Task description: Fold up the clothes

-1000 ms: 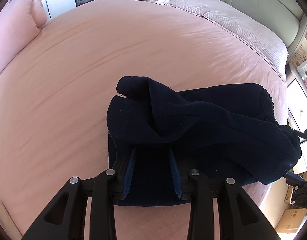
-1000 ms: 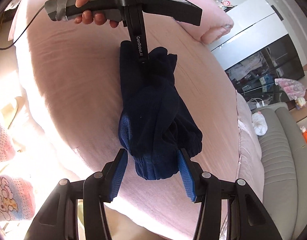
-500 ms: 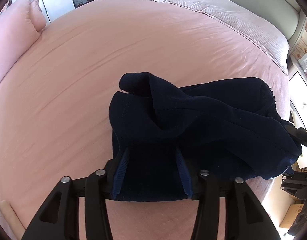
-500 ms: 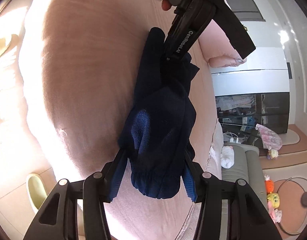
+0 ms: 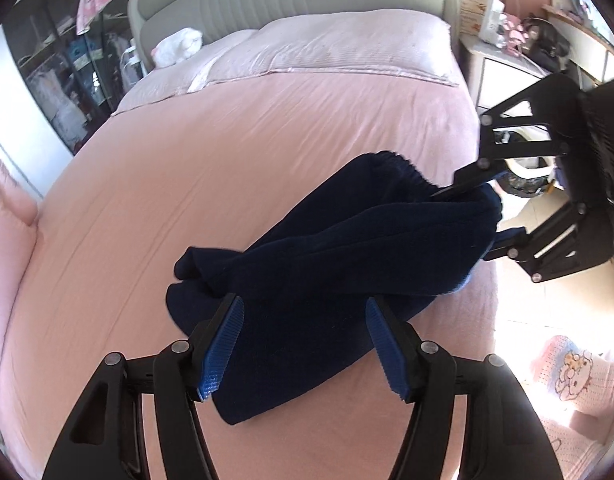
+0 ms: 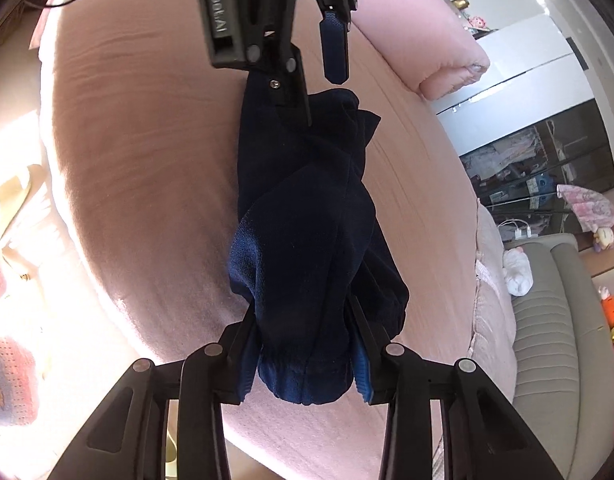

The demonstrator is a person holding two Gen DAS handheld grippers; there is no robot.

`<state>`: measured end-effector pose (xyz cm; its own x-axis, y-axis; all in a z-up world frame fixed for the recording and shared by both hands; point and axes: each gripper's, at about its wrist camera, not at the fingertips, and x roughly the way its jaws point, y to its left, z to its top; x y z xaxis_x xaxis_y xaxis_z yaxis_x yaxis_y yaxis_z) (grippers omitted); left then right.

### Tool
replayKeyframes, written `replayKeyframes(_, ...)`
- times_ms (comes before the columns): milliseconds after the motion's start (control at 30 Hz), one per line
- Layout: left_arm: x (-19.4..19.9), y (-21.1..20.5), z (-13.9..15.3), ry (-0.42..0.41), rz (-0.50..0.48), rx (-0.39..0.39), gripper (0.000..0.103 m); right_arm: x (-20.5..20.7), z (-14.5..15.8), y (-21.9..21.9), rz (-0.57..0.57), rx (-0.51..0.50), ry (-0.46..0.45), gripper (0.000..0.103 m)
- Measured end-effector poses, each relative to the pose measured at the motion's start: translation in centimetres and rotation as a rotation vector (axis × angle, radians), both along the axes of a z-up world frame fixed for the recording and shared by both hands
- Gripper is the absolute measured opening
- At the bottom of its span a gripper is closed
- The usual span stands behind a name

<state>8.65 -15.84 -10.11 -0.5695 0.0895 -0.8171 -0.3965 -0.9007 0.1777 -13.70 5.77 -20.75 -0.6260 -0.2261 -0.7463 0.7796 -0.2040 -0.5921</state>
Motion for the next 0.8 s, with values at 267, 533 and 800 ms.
replayKeyframes(267, -3.9, 4.3, 1.6, -0.053, -0.269, 0.037, 0.062, -2.1, 1.9, 1.6, -0.037, -0.157, -0.18, 0.034)
replayKeyframes(533, -4.6, 6.8, 0.8, -0.122, -0.414, 0.006, 0.062, -3.5, 2.5, 2.4, -0.042, -0.224, -0.268, 0.034)
replayKeyframes(800, -5.6, 8.0, 0.1, -0.197, -0.441, 0.039, 0.062, -3.5, 2.3, 2.5, -0.025, -0.232, -0.286, 0.034)
